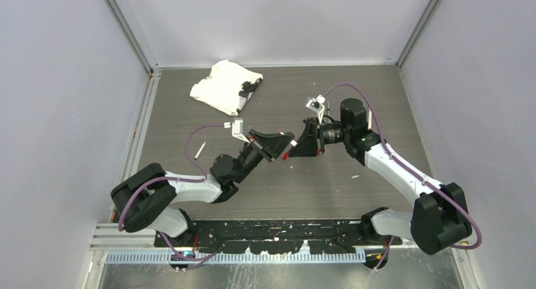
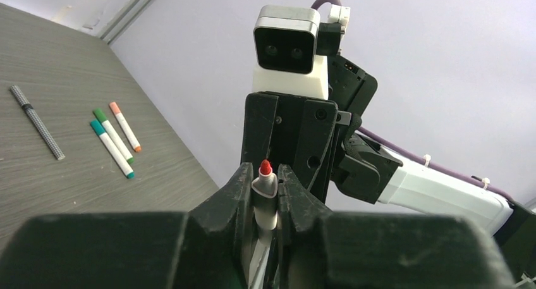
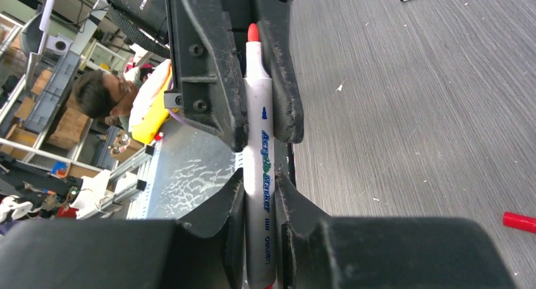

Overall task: Insert the pens into the pen caps
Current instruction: Pick up the pen from the center of the board, then insert the pen cap onto the pen.

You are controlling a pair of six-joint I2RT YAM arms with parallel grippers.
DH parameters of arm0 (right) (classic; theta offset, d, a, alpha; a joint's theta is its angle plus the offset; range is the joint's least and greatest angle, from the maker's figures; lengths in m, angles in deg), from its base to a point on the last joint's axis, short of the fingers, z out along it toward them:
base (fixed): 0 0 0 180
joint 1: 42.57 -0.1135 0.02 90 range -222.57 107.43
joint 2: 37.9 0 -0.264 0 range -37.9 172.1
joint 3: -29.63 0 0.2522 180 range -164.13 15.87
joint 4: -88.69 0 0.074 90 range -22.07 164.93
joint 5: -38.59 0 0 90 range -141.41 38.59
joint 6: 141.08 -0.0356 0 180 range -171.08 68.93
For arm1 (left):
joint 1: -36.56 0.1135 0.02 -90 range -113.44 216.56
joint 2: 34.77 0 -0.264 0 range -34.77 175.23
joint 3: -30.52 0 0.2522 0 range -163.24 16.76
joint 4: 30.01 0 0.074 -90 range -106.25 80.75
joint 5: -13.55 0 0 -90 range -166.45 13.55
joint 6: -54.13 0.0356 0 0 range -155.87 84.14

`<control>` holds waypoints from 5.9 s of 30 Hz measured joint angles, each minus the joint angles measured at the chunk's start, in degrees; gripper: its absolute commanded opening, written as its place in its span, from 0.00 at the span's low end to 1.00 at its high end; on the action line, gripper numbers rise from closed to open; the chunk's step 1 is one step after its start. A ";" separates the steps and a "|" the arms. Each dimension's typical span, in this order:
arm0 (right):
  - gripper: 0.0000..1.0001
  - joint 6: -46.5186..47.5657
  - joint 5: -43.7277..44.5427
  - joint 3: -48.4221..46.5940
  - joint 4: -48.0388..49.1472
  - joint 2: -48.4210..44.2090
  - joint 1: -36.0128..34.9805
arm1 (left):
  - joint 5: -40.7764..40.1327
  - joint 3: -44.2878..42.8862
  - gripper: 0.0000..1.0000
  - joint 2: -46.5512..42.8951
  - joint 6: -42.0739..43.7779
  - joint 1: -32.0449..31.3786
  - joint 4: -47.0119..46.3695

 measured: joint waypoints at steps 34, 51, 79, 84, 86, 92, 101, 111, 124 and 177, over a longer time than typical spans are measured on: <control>0.01 22.53 4.72 -7.13 -26.99 -1.68 8.46 | 3.98 -9.03 0.78 -12.48 22.71 4.13 67.69; 0.01 22.62 5.73 -7.15 -27.23 -1.70 9.16 | 2.58 -34.64 0.53 18.25 26.91 6.78 88.72; 0.01 23.65 5.77 -7.56 -29.16 -1.70 9.38 | -4.72 -53.86 0.21 32.96 29.33 4.22 104.39; 0.01 23.69 5.77 -7.56 -29.16 -1.70 9.40 | -5.68 -54.34 0.21 33.22 29.33 3.98 105.31; 0.01 23.69 5.77 -7.56 -29.16 -1.70 9.42 | -5.88 -54.34 0.18 33.22 29.27 3.96 105.44; 0.01 23.69 5.75 -7.56 -29.16 -1.70 9.42 | -6.71 -54.29 0.01 33.20 29.59 3.82 105.66; 0.01 23.71 5.73 -7.56 -29.16 -1.70 9.42 | -8.63 -49.83 0.01 29.92 31.69 4.31 106.31; 0.01 23.71 5.51 -7.56 -29.16 -1.70 9.53 | -8.83 -41.46 0.01 22.99 32.00 5.97 110.60; 0.01 23.71 5.44 -7.56 -29.16 -1.68 9.53 | -7.87 -38.91 0.19 20.96 31.71 6.73 111.56; 0.01 23.78 4.79 -7.56 -29.16 -1.66 9.97 | -20.61 -45.55 0.01 23.17 18.21 6.08 127.12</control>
